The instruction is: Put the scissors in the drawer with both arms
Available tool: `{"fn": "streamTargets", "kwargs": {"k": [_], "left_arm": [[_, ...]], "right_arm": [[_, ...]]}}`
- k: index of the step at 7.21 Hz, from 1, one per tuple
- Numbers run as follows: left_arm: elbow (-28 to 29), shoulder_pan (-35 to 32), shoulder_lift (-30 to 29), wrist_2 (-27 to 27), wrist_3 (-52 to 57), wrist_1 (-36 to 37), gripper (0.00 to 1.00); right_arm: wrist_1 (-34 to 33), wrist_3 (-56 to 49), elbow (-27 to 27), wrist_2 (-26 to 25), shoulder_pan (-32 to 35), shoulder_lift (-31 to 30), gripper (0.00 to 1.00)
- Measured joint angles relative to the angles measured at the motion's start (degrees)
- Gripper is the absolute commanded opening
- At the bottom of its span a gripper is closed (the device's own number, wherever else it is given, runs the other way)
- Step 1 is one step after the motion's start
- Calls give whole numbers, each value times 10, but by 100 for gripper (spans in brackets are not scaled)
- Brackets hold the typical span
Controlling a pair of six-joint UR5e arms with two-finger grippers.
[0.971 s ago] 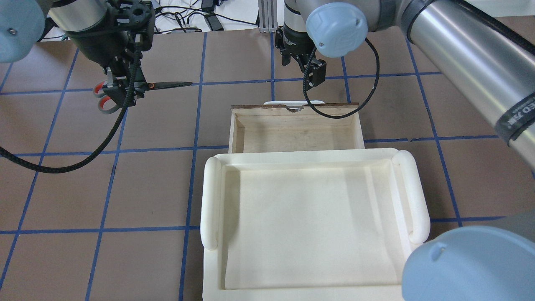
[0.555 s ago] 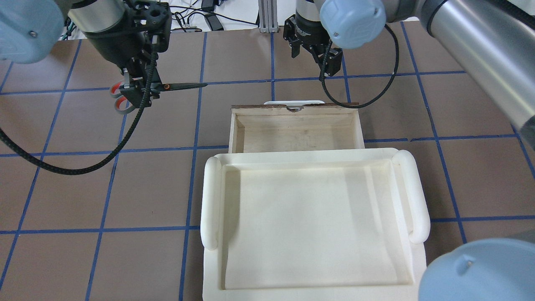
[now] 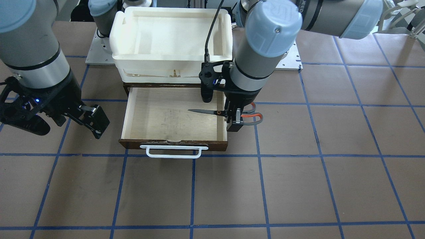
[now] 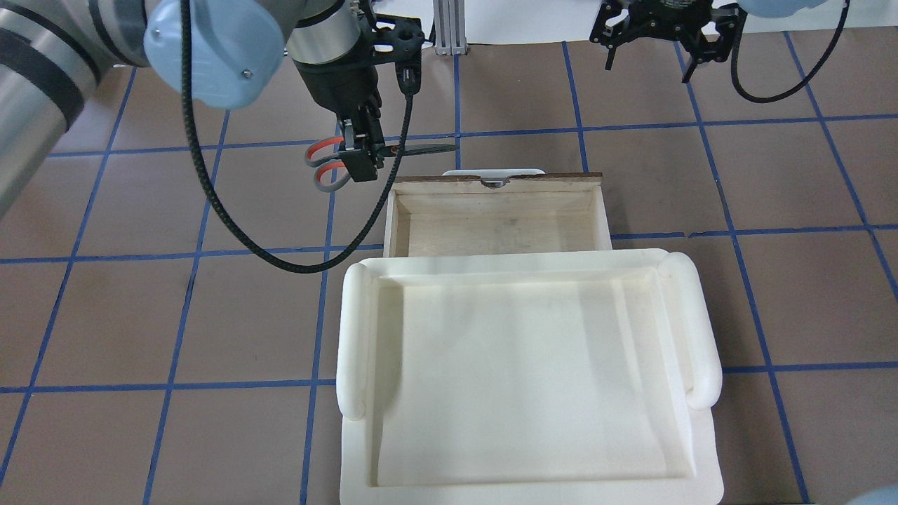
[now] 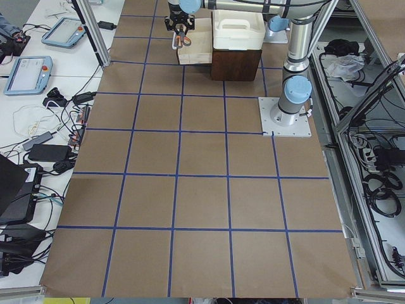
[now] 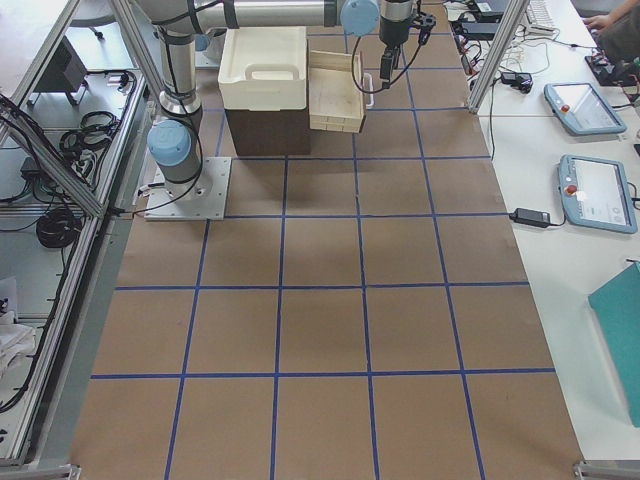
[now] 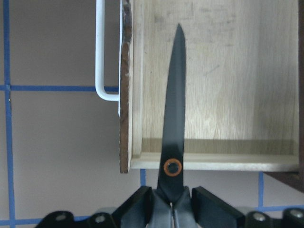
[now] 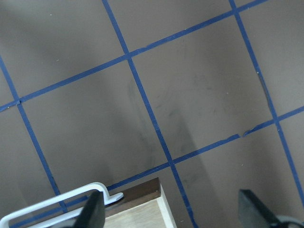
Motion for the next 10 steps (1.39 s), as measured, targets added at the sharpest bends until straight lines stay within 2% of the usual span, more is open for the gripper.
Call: {"fn": "streamTargets", "kwargs": {"k": [2, 5, 8, 10], "left_arm": [[5, -42, -30, 0, -53, 12, 18], [7, -80, -63, -2, -103, 21, 18], [6, -113, -89, 0, -124, 22, 18], [5, -127, -96, -2, -124, 20, 18]], "right_arm": [[-4, -70, 34, -5, -1, -32, 100], [-11, -85, 60, 3, 5, -65, 100], [-6, -106, 67, 66, 7, -71, 100], [-6, -107, 71, 75, 7, -71, 100]]}}
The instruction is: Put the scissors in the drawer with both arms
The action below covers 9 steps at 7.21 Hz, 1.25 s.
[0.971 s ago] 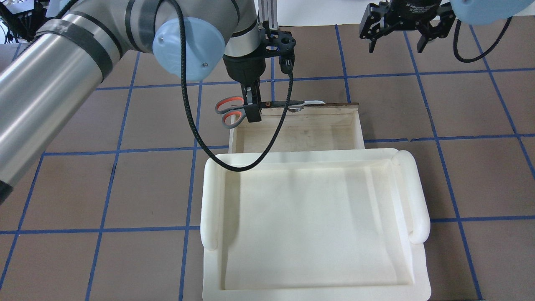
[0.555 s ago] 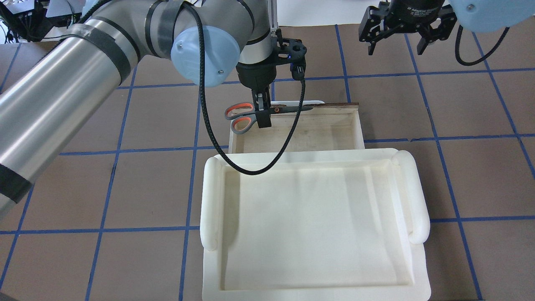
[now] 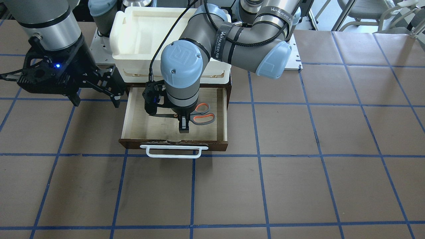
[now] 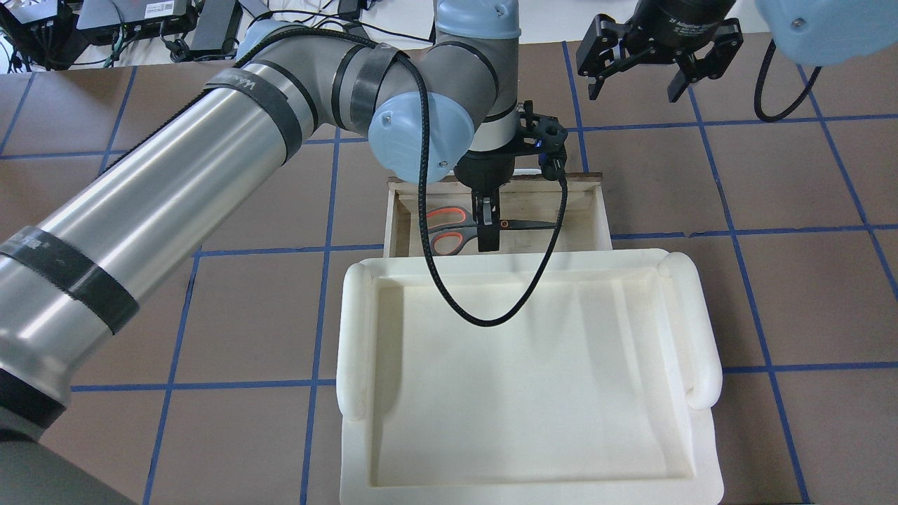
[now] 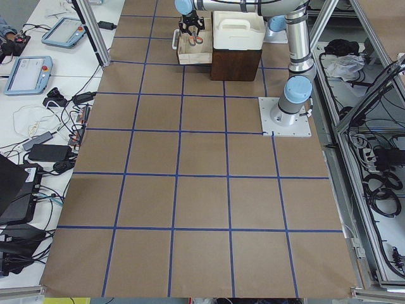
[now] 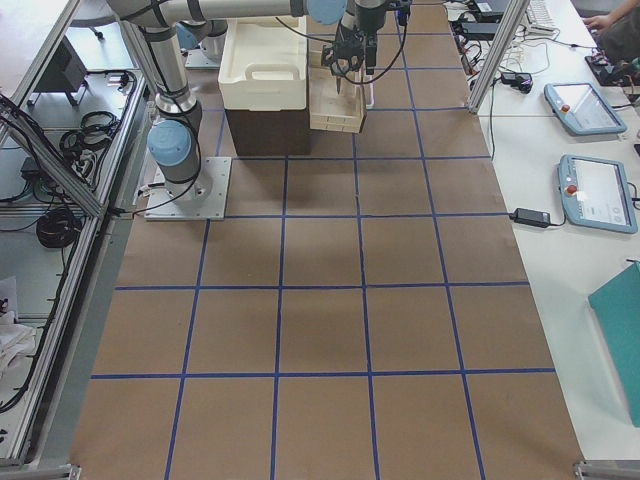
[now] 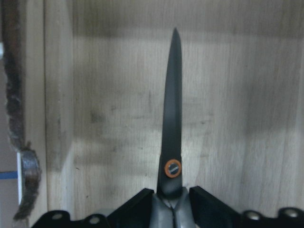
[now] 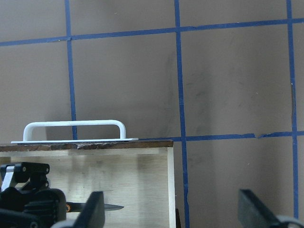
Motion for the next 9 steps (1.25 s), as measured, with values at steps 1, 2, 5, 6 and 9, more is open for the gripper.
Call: {"fn": "streamTargets", "kwargs": {"k": [1, 2, 5, 6, 9], "left_arm": [[-2, -1, -3, 0, 1, -1, 18], [-4, -2, -6, 0, 2, -4, 18], [-5, -2, -5, -3, -1, -8, 99], [-5, -2, -1, -3, -4, -8, 100], [2, 2, 33, -11, -7, -18, 100]], "right_arm": [[-1, 2, 5, -2, 0, 0, 100], [-1, 1, 10, -6, -1, -1, 100], [2, -3, 15, -23, -3, -7, 100], [4, -3, 15, -25, -3, -8, 100], [8, -3, 15, -25, -3, -9, 100]]}}
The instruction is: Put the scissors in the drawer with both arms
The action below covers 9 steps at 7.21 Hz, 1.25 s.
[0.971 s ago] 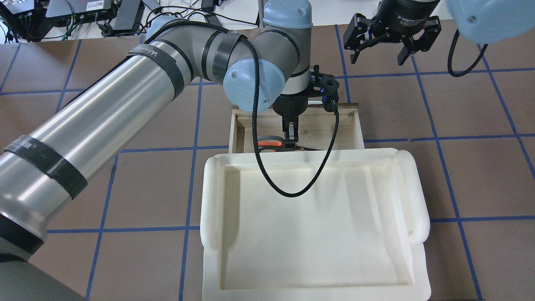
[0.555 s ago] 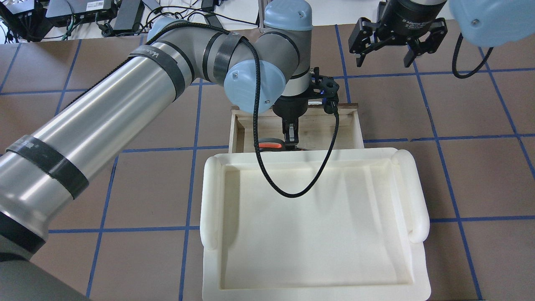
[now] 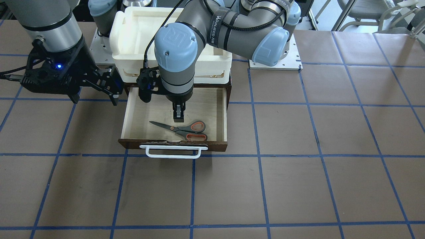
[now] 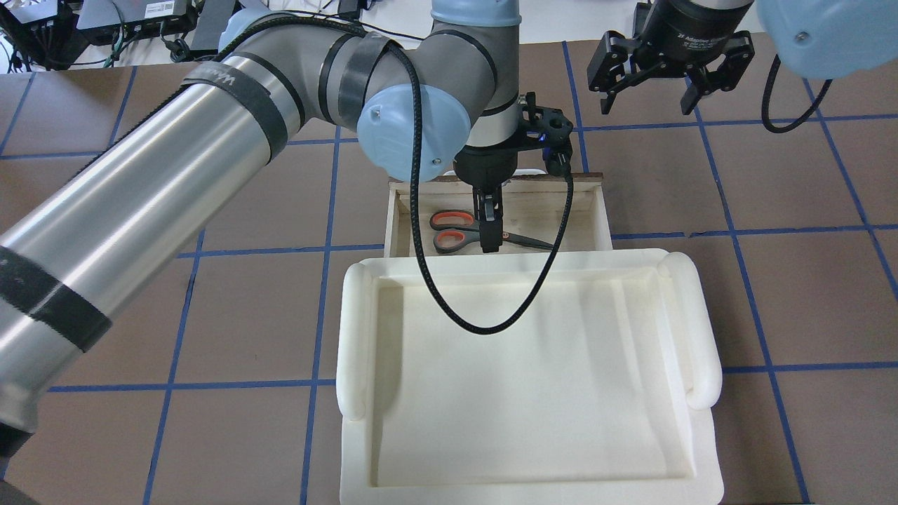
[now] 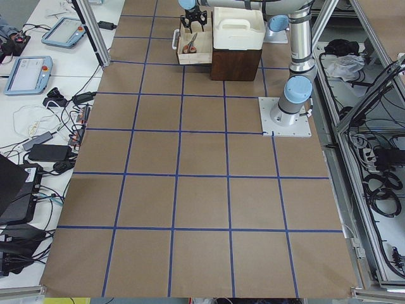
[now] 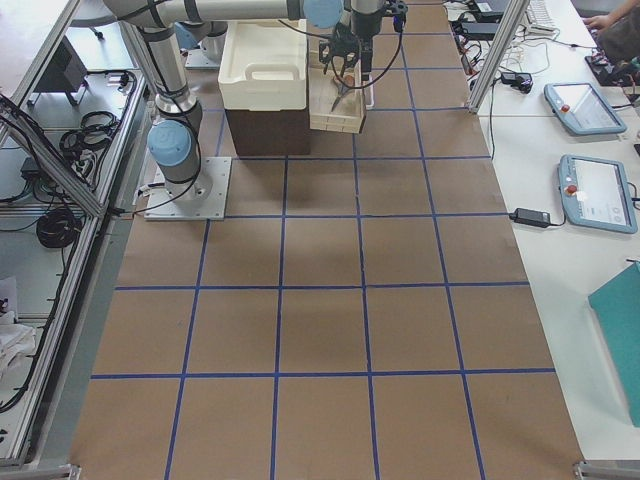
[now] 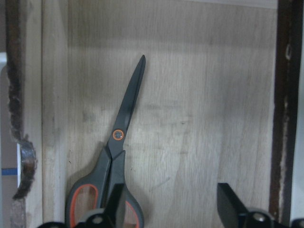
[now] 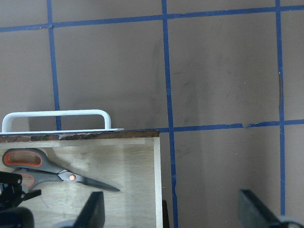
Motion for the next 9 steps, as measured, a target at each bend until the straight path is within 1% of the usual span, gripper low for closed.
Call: {"fn": "streamTargets", "kwargs": {"k": [1, 4, 6, 8, 9], "left_arm": [[0, 9, 12, -1, 0, -5, 100], [1, 89, 72, 2, 7, -7, 100], [-4, 138, 125, 28, -13, -3, 100], [-24, 205, 164, 45, -54, 17, 100], [-39, 227, 179, 51, -111, 47, 100]], "right_arm": [[0, 0, 0, 0, 0, 0, 100], [0, 0, 0, 0, 0, 0, 100], [0, 0, 0, 1, 0, 0, 100], [2, 0, 1, 0, 0, 0, 100], [2, 0, 1, 0, 0, 0, 100]]}}
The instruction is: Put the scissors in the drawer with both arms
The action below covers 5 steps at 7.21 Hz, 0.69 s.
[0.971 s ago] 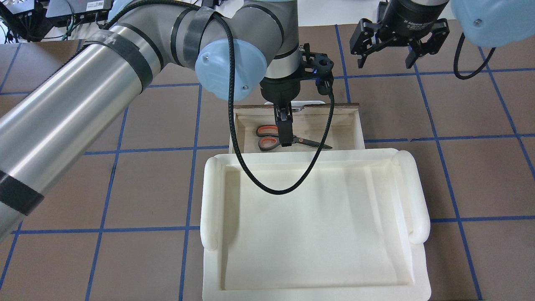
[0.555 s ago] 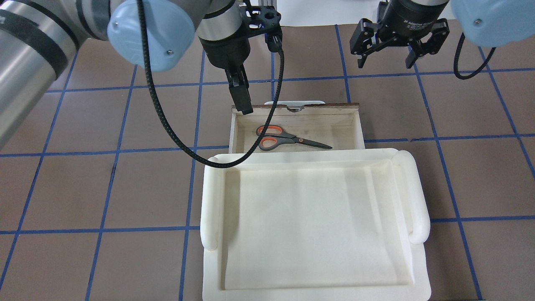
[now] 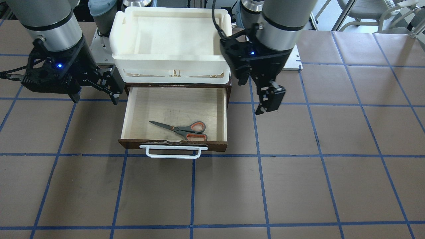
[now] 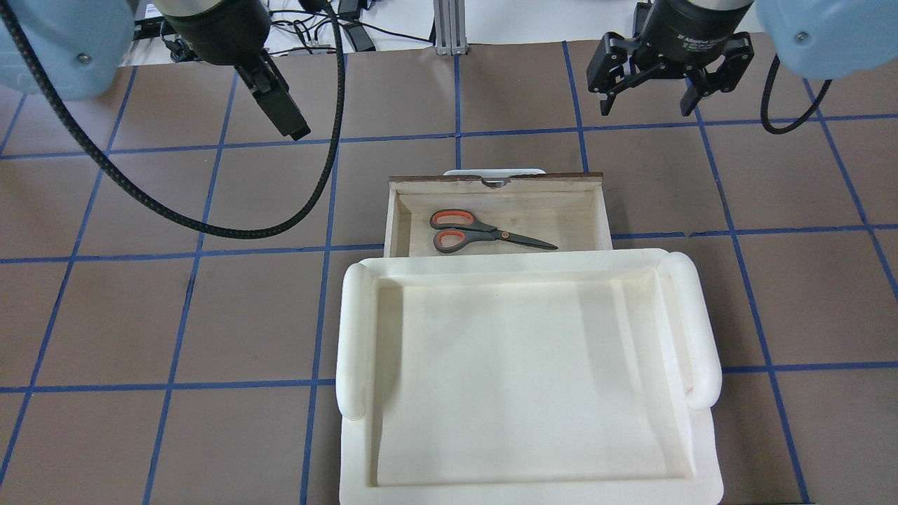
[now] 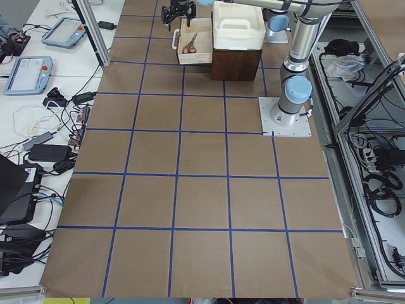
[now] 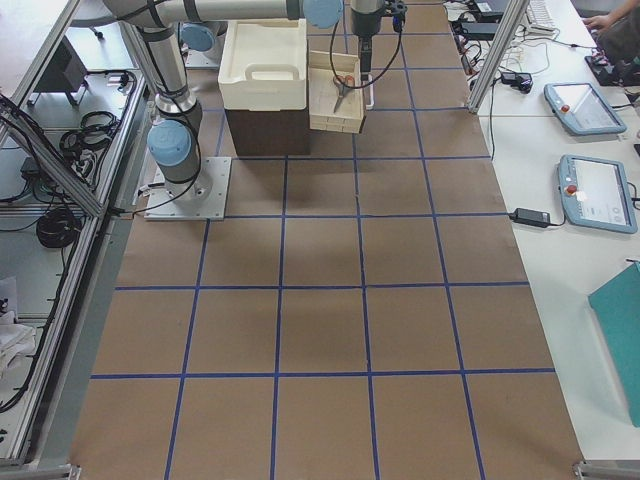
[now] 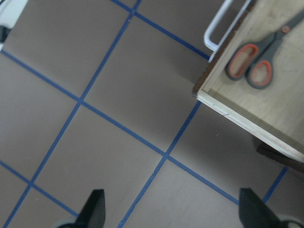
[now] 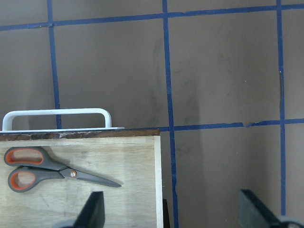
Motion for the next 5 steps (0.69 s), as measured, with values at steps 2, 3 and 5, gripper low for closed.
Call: {"fn": "streamTargets", "kwargs": {"k": [2, 3, 5], "left_arm": [[-39, 13, 34, 54, -140, 46, 100], [-60, 14, 49, 71, -229, 65, 100], [-76, 13, 60, 70, -414, 77, 100]], "right_arm": [[1, -1, 0, -6, 0, 0, 100], [1, -1, 0, -8, 0, -1, 100], [9, -1, 0, -12, 0, -2, 100]]}}
